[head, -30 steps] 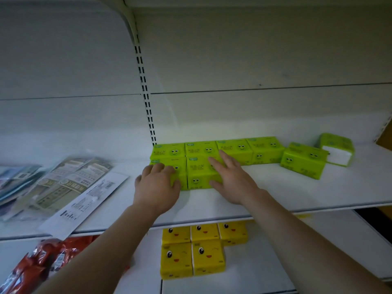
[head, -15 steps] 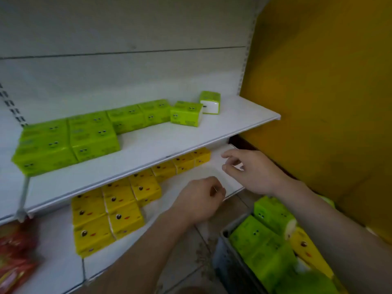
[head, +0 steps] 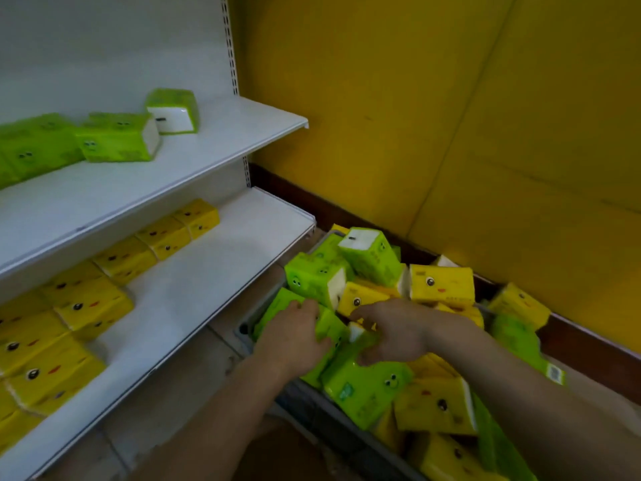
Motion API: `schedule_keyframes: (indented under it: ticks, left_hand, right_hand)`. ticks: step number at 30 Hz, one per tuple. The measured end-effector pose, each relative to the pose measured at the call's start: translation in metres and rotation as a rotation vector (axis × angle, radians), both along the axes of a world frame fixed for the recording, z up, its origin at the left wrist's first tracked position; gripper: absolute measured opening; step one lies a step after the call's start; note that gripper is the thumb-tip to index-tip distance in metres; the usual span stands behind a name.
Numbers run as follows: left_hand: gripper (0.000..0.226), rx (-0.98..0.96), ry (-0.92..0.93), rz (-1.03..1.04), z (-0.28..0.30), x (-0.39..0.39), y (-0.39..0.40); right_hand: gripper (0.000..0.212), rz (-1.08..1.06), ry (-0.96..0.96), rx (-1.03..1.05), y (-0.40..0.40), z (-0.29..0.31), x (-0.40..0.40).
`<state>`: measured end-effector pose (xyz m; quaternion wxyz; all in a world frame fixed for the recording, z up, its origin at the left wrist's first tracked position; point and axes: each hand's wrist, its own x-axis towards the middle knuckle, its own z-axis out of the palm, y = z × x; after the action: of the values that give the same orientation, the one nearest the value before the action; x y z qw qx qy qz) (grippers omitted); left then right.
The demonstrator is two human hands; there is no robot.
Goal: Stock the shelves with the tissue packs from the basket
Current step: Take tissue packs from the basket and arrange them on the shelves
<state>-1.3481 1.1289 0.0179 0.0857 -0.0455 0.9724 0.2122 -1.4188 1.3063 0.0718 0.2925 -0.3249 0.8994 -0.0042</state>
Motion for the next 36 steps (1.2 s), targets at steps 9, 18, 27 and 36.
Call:
schedule_keyframes:
  ticks: [9, 18, 27, 36]
  left_hand:
    - [0.030, 0.072, 0.043, 0.085, -0.011, 0.009, -0.011]
    - [0.056, 1.171, 0.030, 0.313, 0.058, 0.028, -0.019]
    - [0.047, 0.961, 0.571, 0.854, 0.113, 0.073, -0.113]
    - [0.026, 0.850, 0.716, 1.199, 0.155, 0.175, -0.231]
  right_hand:
    - [0.092, 0.053, 0.035, 0.020, 0.009, -0.015, 0.003]
    - [0.038, -0.229, -0.085, -0.747, -0.008, 0.056, -0.017]
    - [0.062, 0.108, 0.009, -0.924, -0.123, 0.082, 0.015]
    - [0.080, 0.535, 0.098, -0.959, -0.299, 0.102, 0.085]
